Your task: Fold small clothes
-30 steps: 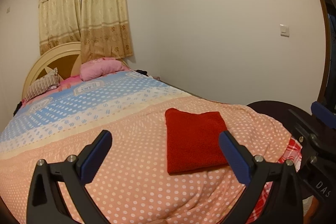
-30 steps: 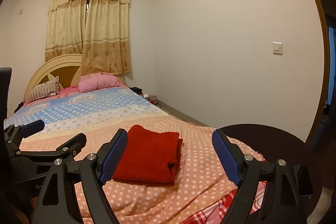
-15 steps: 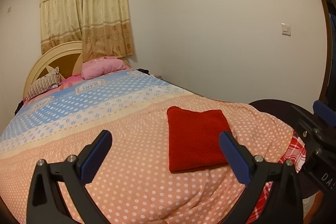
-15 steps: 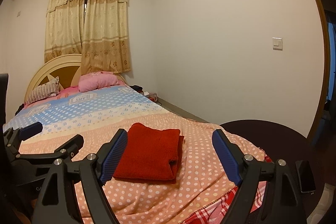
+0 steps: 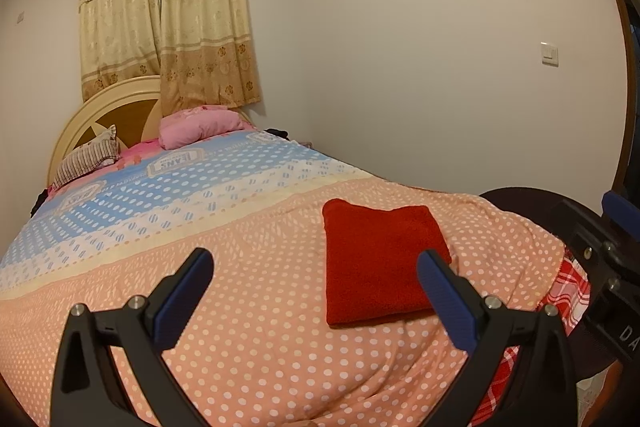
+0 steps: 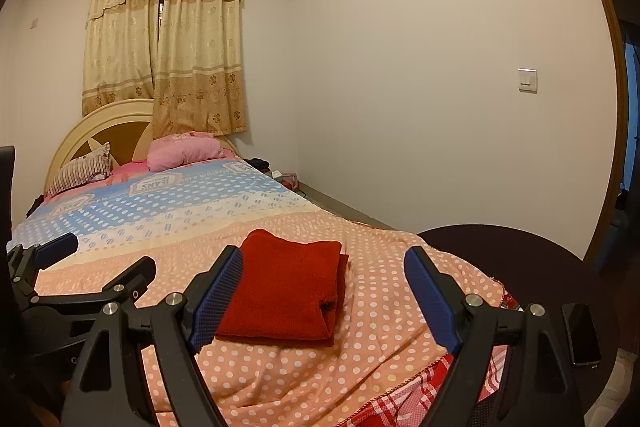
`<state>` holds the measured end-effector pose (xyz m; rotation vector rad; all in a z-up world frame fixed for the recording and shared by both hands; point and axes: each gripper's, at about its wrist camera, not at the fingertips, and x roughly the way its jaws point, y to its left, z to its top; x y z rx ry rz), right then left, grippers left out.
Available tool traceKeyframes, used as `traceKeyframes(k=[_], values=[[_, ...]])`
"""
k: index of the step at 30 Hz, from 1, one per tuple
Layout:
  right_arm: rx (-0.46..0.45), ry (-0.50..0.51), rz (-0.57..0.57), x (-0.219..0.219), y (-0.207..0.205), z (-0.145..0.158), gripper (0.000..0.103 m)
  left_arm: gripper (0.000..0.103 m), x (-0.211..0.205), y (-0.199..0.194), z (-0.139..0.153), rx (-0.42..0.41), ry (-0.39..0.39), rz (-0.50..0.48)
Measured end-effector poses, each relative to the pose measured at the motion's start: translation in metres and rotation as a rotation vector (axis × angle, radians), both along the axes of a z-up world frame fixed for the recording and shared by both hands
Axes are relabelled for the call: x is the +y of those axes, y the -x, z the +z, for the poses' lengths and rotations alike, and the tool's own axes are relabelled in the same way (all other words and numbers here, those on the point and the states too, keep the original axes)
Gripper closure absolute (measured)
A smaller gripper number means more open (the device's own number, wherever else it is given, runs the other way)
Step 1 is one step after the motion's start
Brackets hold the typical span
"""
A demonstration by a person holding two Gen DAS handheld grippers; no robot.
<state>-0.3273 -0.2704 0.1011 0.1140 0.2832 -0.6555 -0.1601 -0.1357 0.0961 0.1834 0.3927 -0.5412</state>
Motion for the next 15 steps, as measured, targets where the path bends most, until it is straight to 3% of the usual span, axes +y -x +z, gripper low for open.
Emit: traceKeyframes(k=[15], values=[[0.006,-0.006,-0.014,-0.0067,-0.0014,-0.0073,0.020,0.000,0.0014,0.0026,-0.0040,-0.021,0.006,-0.002]])
